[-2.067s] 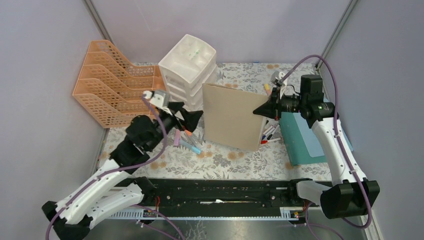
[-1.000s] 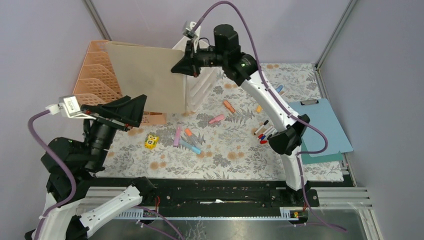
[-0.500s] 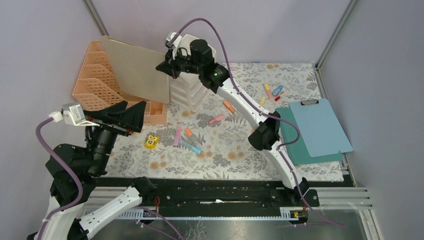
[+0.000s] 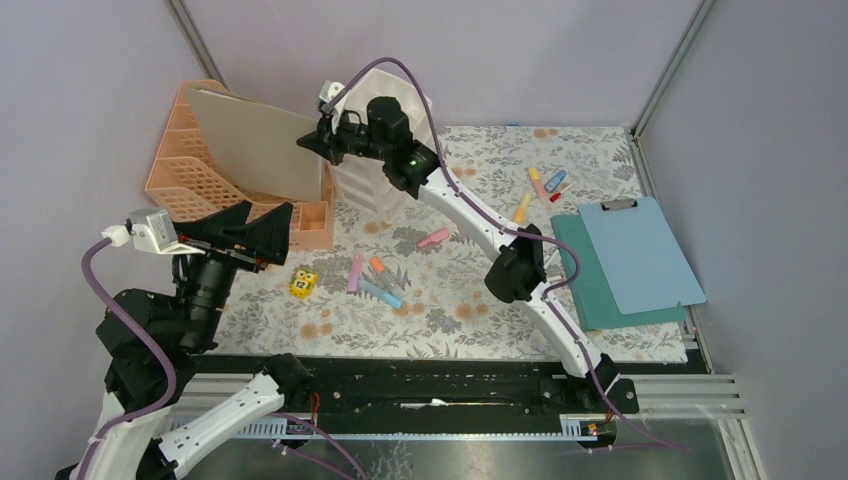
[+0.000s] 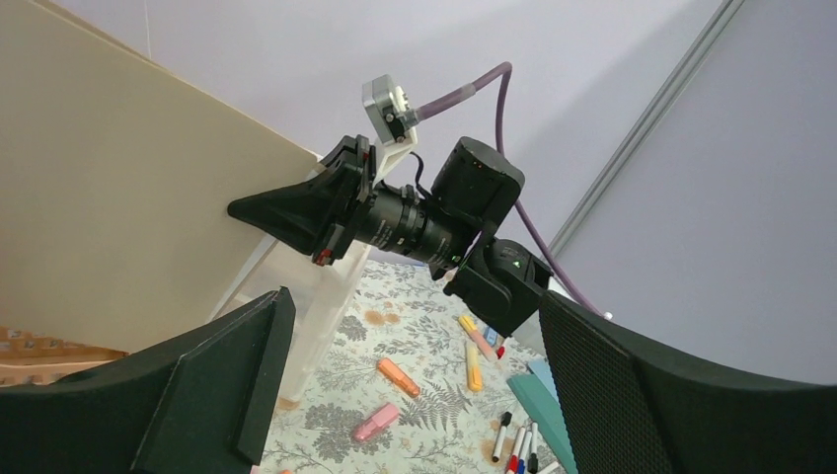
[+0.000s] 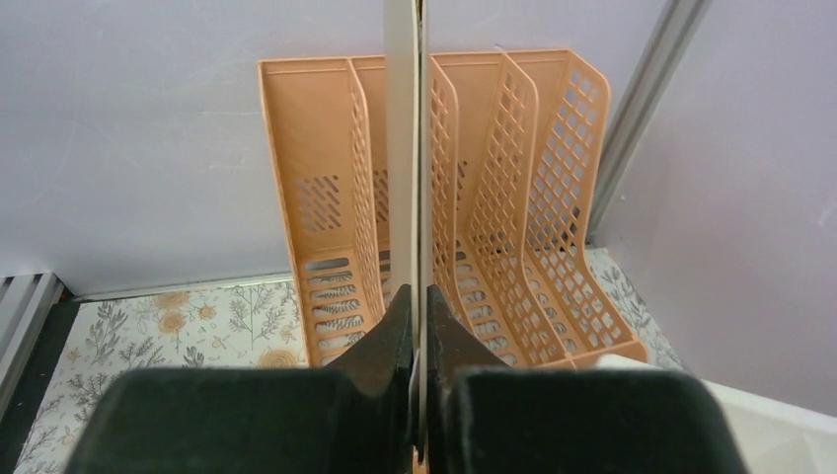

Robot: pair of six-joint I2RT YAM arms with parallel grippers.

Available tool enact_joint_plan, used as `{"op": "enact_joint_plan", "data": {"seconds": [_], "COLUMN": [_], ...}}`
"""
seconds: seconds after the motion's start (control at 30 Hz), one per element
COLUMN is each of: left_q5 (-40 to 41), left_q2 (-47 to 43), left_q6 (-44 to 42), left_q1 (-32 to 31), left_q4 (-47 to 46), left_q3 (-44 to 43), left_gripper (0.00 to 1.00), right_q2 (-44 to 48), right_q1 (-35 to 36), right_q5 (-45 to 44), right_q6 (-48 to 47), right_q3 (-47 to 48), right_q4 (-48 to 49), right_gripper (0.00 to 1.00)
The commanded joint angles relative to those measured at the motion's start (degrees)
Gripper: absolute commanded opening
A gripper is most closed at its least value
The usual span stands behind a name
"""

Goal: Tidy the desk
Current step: Place the folder in the storage box.

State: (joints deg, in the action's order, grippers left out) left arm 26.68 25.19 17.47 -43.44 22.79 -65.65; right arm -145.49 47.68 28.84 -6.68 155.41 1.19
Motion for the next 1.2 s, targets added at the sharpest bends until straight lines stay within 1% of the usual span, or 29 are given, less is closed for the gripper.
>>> {"op": "enact_joint_plan", "data": {"seconds": [0.0,0.3,0.53,0.7,1.07,1.1,1.17], "left_q5": [0.7,1.26,1.83,2.04,2.24,2.2,2.16], "left_q2": [0.02,-1.67,-1.42,-1.62,-2.32,-2.41,-2.49], "left_q6": [-2.04,-2.01,-2.83,-2.8,-2.95,-3.04,-3.14], "left_q1": [0.02,-0.02,-0.04,-0.04,-0.03,0.02,0.02], "left_q4": [-1.97,-1.48,-1.23,-1.23,-0.64,-0.62,-0.62], "left_q3": [0.21,1.34,1.28,1.69,1.84,1.86,1.94], "left_gripper": [0.99,0.99,0.99,0.99,0.99,0.99,0.99], "right_q2": [-0.51,-4.47,-5.91,-7.09,-5.97,-5.72,-5.53], "right_q1": [1.82,3.14,4.22,4.44,3.33,3.26,3.13], "right_q5": [2.37,3.67,5.03,5.83,9.82,9.79,9.0], "right_q6": [-1.78,-5.38,-7.39,-8.6,-8.8,-9.2,-9.72], "right_q3": [2.71,1.08,1.44,0.17,-2.4,-2.58,-3.26], "right_q4": [10.2,21.28,24.74,25.64,21.01,20.63,20.52], "right_gripper": [0.0,0.0,0.0,0.0,0.0,0.02,0.1]}}
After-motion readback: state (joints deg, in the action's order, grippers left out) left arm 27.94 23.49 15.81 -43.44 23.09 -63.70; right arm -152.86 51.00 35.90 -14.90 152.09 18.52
